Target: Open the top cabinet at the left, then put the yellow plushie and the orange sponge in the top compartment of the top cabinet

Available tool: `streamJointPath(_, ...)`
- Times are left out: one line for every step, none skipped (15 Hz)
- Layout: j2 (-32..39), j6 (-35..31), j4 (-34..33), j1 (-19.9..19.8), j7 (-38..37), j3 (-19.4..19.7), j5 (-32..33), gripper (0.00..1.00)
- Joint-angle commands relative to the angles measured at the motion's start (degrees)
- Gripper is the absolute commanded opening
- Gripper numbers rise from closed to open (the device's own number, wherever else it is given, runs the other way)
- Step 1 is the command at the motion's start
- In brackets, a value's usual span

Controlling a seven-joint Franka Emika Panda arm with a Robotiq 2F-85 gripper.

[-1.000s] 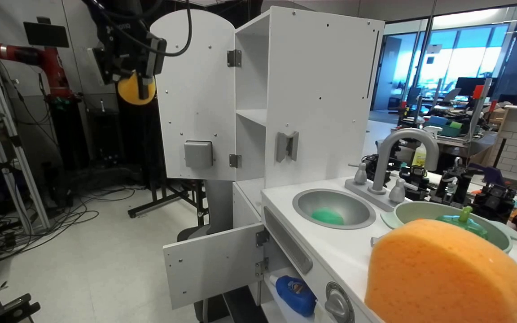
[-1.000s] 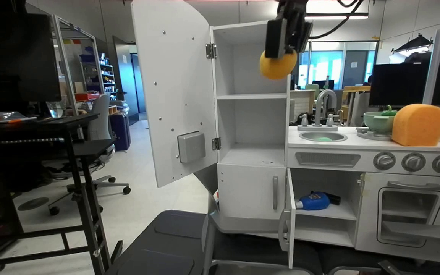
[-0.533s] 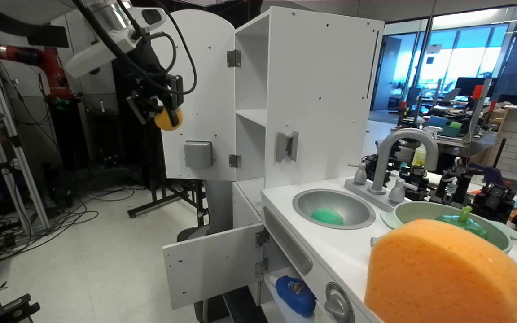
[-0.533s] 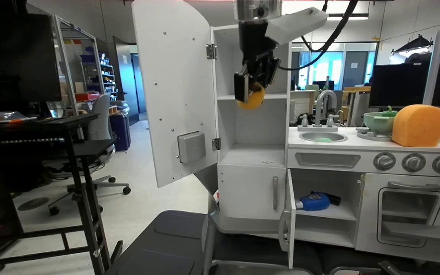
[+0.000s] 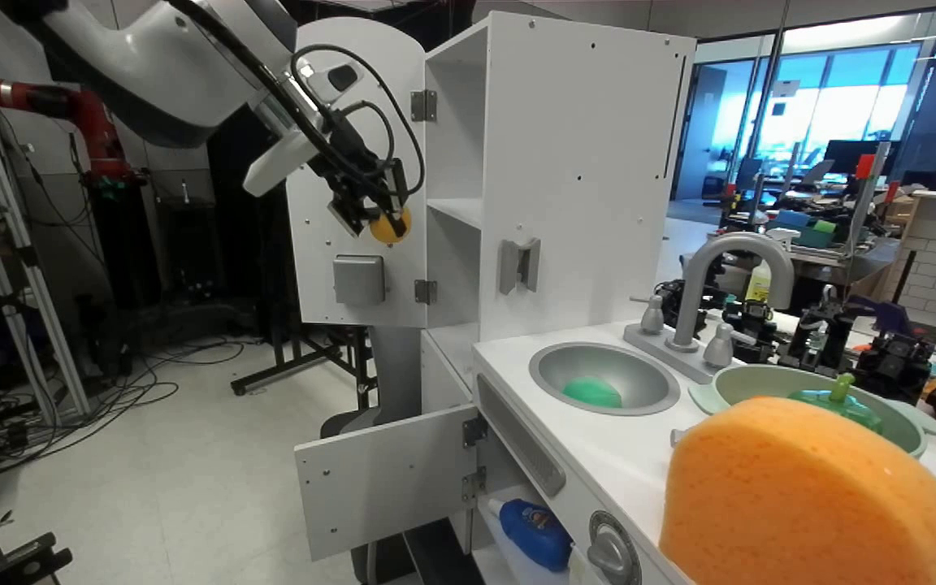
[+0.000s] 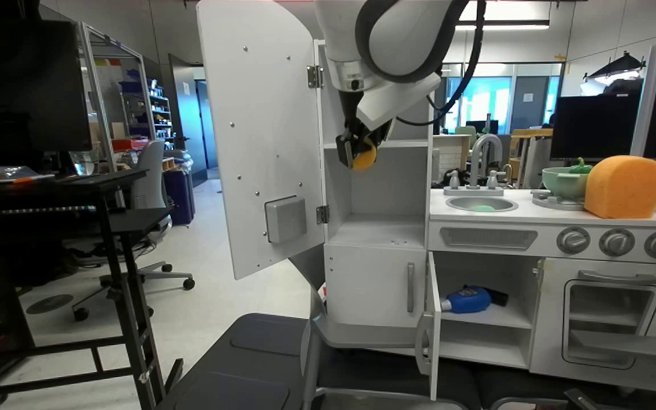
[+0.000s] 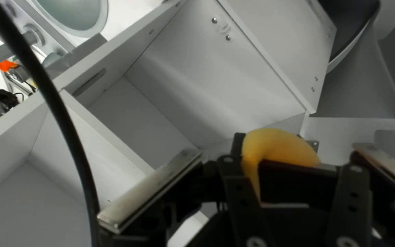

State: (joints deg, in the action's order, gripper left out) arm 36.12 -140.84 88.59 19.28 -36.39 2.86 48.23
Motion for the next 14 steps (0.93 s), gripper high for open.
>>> streamJointPath(7.2, 1.4, -11.3, 1.2, -2.9, 2.6, 0.8, 0.0)
streamJointPath(9.3, 3.3, -15.9, 1.7, -2.2, 2.5, -0.2, 0.0)
streamJointPath(10.5, 3.4, -17.7, 1.8, -2.5, 3.0, -0.3, 0.0)
streamJointPath(10.9, 2.4, -18.0, 1.2, -2.9, 3.3, -0.4, 0.0)
streamJointPath(12.0, 4.4, -21.3, 0.9, -0.6, 2.3, -2.1, 0.0)
streamJointPath(12.9, 4.8, -23.1, 0.8, -0.3, 2.4, -2.7, 0.0)
streamJointPath(12.6, 3.8, -22.4, 0.2, -1.0, 2.7, -2.6, 0.0)
streamJointPath(13.4, 4.9, -24.7, 0.4, -0.4, 2.6, -3.4, 0.0)
streamJointPath(14.2, 6.2, -26.9, 0.6, 0.5, 2.4, -4.3, 0.0)
streamJointPath(13.3, 4.6, -24.8, 0.2, -0.6, 3.1, -4.2, 0.0)
streamJointPath(13.7, 5.4, -26.4, 0.3, -0.1, 3.1, -4.8, 0.0)
streamJointPath(14.4, 6.4, -28.5, 0.5, 0.6, 3.1, -5.4, 0.0)
streamJointPath(13.5, 4.9, -26.5, 0.3, -0.7, 3.8, -5.1, 0.0)
streamJointPath(13.8, 5.2, -27.5, 0.5, -1.1, 4.5, -4.9, 0.0)
